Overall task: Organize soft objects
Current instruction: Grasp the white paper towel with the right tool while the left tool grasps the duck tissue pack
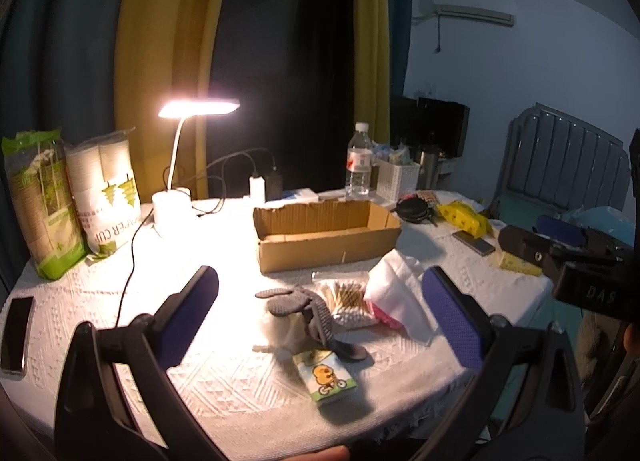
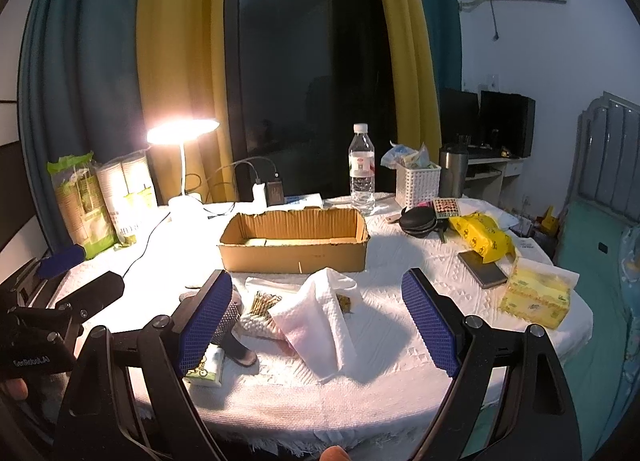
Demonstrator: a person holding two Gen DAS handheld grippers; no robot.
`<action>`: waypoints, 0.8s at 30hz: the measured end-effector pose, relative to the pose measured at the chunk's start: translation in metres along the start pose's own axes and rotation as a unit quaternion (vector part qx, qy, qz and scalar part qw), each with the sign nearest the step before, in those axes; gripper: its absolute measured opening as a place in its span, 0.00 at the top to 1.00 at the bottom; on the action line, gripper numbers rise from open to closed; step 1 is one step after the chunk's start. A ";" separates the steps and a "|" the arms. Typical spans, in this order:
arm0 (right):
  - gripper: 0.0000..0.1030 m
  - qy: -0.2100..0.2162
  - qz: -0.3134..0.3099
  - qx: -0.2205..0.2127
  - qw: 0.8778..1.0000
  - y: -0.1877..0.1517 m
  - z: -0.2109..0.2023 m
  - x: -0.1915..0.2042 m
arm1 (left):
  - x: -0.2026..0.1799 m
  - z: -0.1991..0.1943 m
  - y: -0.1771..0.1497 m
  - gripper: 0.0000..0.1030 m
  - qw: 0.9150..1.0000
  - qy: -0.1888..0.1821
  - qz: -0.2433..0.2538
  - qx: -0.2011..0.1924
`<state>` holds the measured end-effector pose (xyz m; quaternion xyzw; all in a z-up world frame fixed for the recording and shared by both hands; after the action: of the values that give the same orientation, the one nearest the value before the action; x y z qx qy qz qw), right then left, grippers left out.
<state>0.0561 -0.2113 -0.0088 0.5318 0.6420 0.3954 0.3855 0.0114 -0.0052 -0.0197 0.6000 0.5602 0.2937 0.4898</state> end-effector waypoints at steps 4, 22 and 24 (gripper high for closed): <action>0.13 0.003 -0.001 0.013 1.000 -0.003 0.015 0.000 | 0.007 0.018 -0.008 0.01 1.000 0.004 -0.008 0.024; 0.14 0.022 -0.014 0.125 0.992 -0.039 0.119 0.005 | 0.042 0.128 -0.087 0.10 0.973 -0.003 -0.070 0.218; 0.14 0.026 -0.021 0.135 0.990 -0.043 0.131 0.008 | 0.044 0.136 -0.093 0.13 0.970 -0.004 -0.074 0.231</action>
<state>0.1586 -0.1962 -0.1000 0.5552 0.7102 0.3107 0.3014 0.1067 -0.0086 -0.1609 0.6552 0.6537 0.1166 0.3603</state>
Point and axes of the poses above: each gripper's, at about its wrist camera, not at the fingertips, and z roughly the way its jaws point, x to its left, y to its top, the point moved 1 cm from there along z, roughly the way its jaws point, and after that the axes turned 15 degrees about -y, right-handed, at the moved point
